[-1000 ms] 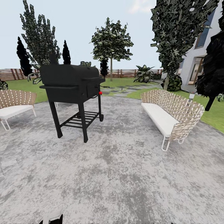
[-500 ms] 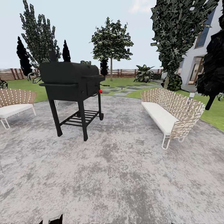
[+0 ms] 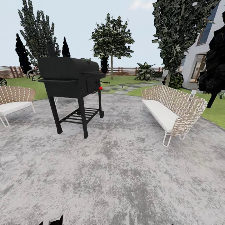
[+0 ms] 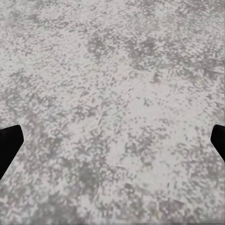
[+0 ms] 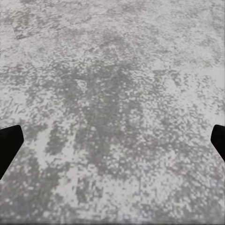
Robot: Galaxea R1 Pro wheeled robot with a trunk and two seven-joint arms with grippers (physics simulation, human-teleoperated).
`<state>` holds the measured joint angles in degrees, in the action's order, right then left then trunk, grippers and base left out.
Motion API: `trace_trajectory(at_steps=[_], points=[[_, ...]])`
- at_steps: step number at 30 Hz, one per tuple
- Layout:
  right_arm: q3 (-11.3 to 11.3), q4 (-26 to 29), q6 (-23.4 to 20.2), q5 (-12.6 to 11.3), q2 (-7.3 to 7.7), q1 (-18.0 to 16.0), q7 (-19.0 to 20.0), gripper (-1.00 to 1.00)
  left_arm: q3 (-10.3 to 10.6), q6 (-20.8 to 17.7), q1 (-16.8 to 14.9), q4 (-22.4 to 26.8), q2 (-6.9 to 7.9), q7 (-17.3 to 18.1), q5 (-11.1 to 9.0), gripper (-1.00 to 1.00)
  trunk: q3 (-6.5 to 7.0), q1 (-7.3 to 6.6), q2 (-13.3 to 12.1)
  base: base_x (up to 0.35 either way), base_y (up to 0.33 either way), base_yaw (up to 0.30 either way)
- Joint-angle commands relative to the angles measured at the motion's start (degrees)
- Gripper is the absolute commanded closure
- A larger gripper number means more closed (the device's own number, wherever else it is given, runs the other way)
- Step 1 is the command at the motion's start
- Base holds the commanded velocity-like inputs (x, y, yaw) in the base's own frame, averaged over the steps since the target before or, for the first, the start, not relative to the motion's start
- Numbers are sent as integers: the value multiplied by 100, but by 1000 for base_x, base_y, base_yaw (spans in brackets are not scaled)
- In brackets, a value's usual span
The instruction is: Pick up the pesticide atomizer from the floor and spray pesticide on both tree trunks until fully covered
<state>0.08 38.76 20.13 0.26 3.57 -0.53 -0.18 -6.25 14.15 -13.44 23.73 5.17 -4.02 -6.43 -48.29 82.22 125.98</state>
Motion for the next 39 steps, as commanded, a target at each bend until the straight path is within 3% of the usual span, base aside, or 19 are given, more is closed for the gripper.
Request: trace_trajectory(at_steps=[1,10,39], points=[[0,0,0,0,-2,0,0,-100,0,0,0,0,1,-1,1,-100,-28,23,42,0,0,-58],[1,-3,0,0,-5,0,1,-100,9,-16,-5,2,-19,-4,15,-100,-97,45,82,72,0,-124],[1,2,8,-7,-14,0,17,-100,-40,18,-6,-2,11,-3,-3,-100,-99,45,82,307,-87,-2]])
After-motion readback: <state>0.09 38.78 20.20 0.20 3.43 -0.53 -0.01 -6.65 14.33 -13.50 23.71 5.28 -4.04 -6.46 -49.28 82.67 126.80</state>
